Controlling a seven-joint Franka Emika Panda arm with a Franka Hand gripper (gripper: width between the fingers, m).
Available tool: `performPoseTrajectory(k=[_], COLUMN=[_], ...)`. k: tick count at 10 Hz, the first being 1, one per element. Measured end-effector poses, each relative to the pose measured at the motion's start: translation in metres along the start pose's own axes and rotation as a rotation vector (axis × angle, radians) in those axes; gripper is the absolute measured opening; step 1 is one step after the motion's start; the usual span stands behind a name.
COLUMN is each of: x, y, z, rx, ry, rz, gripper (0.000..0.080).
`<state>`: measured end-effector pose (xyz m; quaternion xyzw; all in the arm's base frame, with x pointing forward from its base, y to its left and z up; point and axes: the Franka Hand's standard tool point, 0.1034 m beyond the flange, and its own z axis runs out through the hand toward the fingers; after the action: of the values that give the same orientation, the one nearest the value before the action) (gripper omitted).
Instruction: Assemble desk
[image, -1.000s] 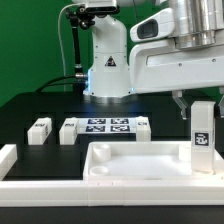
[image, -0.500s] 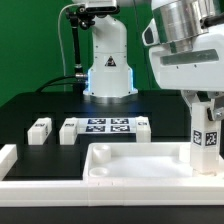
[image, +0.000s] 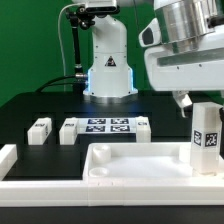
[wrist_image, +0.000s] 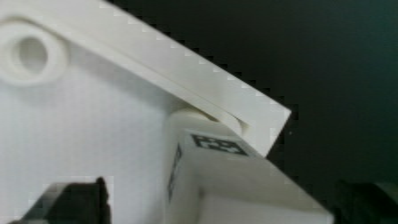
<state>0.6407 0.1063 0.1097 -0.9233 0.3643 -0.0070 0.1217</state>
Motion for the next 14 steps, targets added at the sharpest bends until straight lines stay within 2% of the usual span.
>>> performPoseTrajectory(k=[4, 5, 6, 7, 8, 10, 11, 12, 13, 14], x=[0.0003, 0.0024, 0.0063, 0.0052, 0.0050, 0.0046, 0.0043, 0.0069, 0.0069, 0.0053], y=[0.0014, 0.0039, 0.0038, 0.0049, 0.0041, 0.0044, 0.0044, 0.0052, 0.0051, 0.0035], z=[0.0004, -0.0019, -0.0012, 0.0030, 0.0031, 0.0037, 0.0039, 0.0031, 0.0031, 0.0034], rx=[-0.008, -0.048, -0.076, -0.081, -0.078, -0.078, -0.080, -0.083, -0.084, -0.087], ry=[-0.002, -0.013, -0.027, -0.052, -0.047, -0.046, -0.043, -0.034, -0.031, -0.022], rz=[-0.328, -0.565, -0.828, -0.957, -0.904, -0.840, -0.755, -0.702, -0.662, -0.508], gripper=[0.0649, 0.0649, 0.0649, 0.0649, 0.0649, 0.0368, 0.0368, 0.0295, 0.0295, 0.0295])
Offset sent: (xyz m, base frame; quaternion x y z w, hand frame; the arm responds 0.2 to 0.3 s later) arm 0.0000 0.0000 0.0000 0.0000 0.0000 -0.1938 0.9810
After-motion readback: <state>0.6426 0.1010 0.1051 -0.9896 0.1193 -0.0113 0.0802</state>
